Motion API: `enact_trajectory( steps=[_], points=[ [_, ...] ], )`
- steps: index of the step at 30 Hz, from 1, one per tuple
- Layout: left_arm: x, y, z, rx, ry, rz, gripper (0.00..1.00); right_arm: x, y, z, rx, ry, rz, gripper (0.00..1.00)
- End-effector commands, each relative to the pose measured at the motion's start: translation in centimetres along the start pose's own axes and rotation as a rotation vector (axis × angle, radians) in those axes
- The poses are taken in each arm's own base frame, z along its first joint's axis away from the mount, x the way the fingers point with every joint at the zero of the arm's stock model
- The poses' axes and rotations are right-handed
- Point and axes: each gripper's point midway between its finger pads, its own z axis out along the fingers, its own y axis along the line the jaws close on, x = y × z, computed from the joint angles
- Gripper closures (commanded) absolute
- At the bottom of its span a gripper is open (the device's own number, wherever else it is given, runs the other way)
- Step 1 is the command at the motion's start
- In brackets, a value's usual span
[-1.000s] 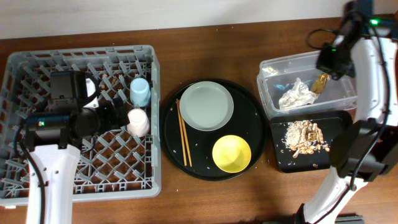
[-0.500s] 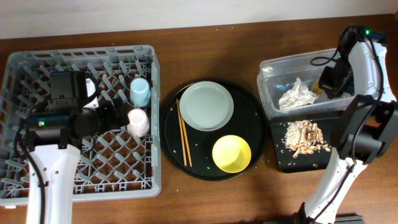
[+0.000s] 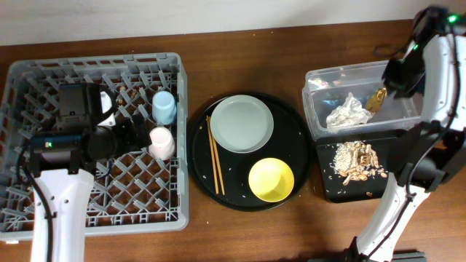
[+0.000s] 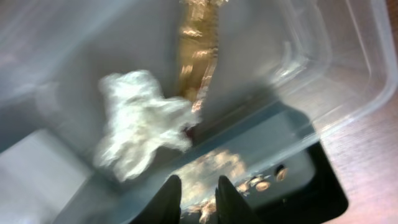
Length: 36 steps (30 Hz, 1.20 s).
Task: Sort waste into correct bins and load items into the dishwasher rack
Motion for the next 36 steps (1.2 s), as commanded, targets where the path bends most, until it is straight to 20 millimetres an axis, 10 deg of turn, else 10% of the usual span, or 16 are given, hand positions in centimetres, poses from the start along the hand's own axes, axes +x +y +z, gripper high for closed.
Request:
enact_trajectory(
  steps=[1,2,7,11,14,16,18,26,32,36],
  points=[
    [-0.5,0.0,-0.7,0.001,-0.028,-0.014,0.0,-0.3,4.2,-7.6,-0.191,-0.181,-0.11,0.21],
    [-0.5,0.0,-0.7,0.001,-0.028,-0.014,0.0,-0.2,4.6,-8.9,-0.198,-0.217,-0.122,0.01],
    [-0.5,0.0,-0.7,0.001,-0.028,-0.014,0.0,0.5,1.5,-13.7,-0.192,-0.34,-0.077,0.01],
    [-1.0,-0.1,-0.7,0.008,-0.052,-0.014,0.0,2.5,-7.9,-20.3,-0.005,-0.537,0.105,0.01],
    [-2.2,-0.9,-0.8,0.052,-0.095,-0.036,0.0,2.6,-10.2,-20.5,0.013,-0.542,0.16,0.01],
    [-2.2,-6.2,-1.6,0.343,-0.072,0.001,0.11,2.5,-10.9,-20.3,0.019,-0.537,0.177,0.01],
    [-1.4,-11.6,-2.3,0.5,-0.063,0.115,0.43,2.5,-10.8,-20.3,0.018,-0.536,0.176,0.01],
    [2.4,-28.0,0.6,0.435,0.008,0.499,0.53,2.5,-10.8,-20.3,0.018,-0.536,0.176,0.01],
    [6.6,-31.6,12.8,0.23,0.251,0.645,0.52,2.5,-10.8,-20.3,0.018,-0.535,0.176,0.01],
    [8.8,-32.8,17.5,0.216,0.287,0.668,0.52,2.5,-10.8,-20.3,0.018,-0.536,0.176,0.02]
  ],
)
